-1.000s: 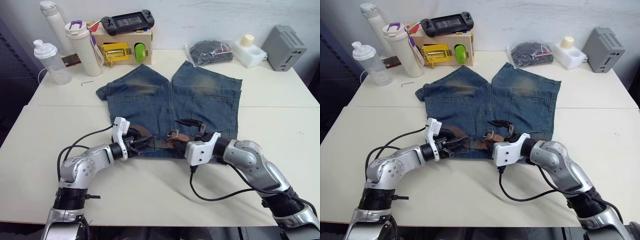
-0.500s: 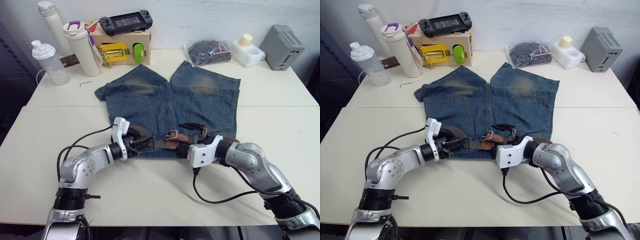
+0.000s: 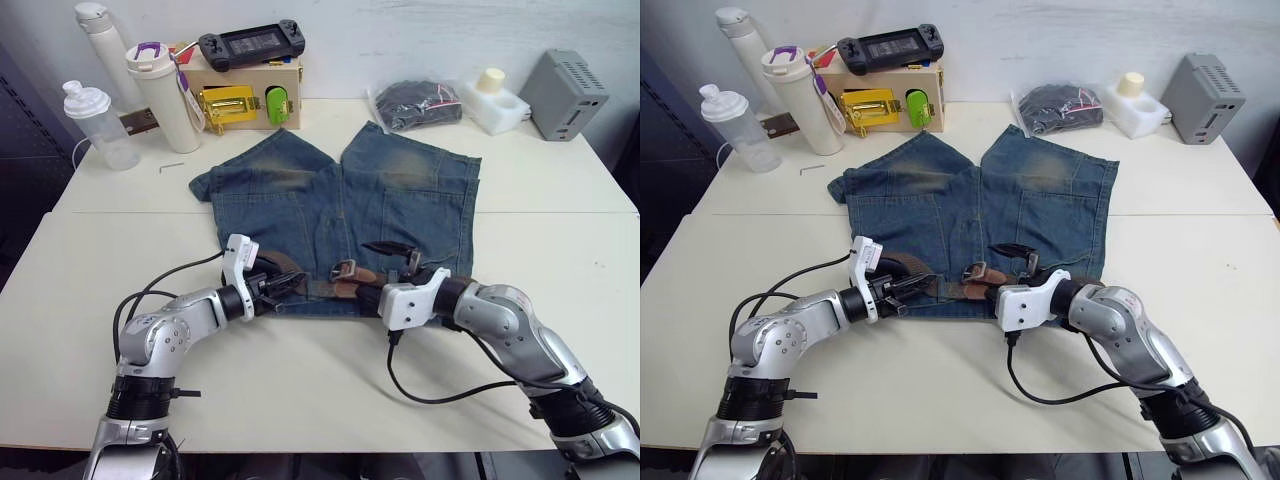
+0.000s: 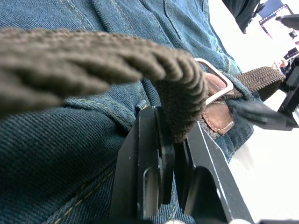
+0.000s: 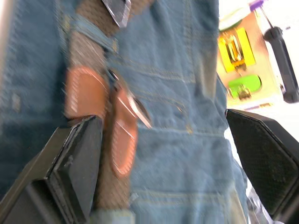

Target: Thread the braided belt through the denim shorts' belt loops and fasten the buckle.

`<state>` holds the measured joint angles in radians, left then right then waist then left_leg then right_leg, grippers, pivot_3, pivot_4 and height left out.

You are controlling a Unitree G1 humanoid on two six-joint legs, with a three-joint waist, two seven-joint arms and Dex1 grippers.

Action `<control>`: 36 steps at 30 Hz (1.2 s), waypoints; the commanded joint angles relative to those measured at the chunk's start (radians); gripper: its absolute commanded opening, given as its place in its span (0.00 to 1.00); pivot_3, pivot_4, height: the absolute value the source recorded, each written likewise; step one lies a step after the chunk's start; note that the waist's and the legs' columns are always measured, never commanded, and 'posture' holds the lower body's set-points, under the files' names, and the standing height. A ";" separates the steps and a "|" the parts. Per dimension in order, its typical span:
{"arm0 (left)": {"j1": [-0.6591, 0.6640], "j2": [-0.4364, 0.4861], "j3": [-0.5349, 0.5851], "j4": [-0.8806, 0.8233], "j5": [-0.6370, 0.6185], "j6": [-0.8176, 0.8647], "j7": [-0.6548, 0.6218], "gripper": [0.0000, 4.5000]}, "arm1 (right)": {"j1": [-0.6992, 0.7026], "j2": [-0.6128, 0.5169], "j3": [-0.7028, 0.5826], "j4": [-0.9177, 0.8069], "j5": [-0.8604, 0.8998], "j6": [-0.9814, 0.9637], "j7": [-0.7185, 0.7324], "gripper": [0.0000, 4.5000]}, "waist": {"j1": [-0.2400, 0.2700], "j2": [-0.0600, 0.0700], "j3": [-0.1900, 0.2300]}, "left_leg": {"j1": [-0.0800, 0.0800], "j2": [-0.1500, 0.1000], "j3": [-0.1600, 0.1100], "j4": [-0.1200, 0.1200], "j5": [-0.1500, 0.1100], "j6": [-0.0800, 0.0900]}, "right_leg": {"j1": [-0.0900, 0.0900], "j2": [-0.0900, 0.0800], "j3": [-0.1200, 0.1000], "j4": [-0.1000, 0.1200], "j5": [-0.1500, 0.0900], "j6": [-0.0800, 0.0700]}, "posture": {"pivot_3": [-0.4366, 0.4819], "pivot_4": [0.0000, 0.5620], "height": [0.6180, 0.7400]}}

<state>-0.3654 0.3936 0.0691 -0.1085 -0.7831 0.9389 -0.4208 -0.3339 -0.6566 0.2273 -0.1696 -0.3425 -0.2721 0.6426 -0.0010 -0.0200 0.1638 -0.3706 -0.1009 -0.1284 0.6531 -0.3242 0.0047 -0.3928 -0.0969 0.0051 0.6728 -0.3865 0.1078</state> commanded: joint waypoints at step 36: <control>0.018 -0.015 0.024 -0.043 -0.004 0.020 -0.008 0.00 | -0.060 0.008 0.066 -0.025 -0.080 -0.081 0.040 0.99 | -0.002 0.000 0.000 | 0.000 0.000 0.000 0.000 0.000 0.000 | 0.000 0.000 0.000 0.001 0.000 0.000 | 0.48 0.27 0.95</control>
<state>-0.3552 0.3860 0.0856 -0.1183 -0.7831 0.9547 -0.4204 -0.3864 -0.6398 0.2828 -0.1830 -0.4106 -0.3256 0.6850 -0.0035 -0.0201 0.1638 -0.3704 -0.1008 -0.1283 0.6531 -0.3242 0.0047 -0.3933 -0.0969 0.0051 0.6738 -0.3865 0.1078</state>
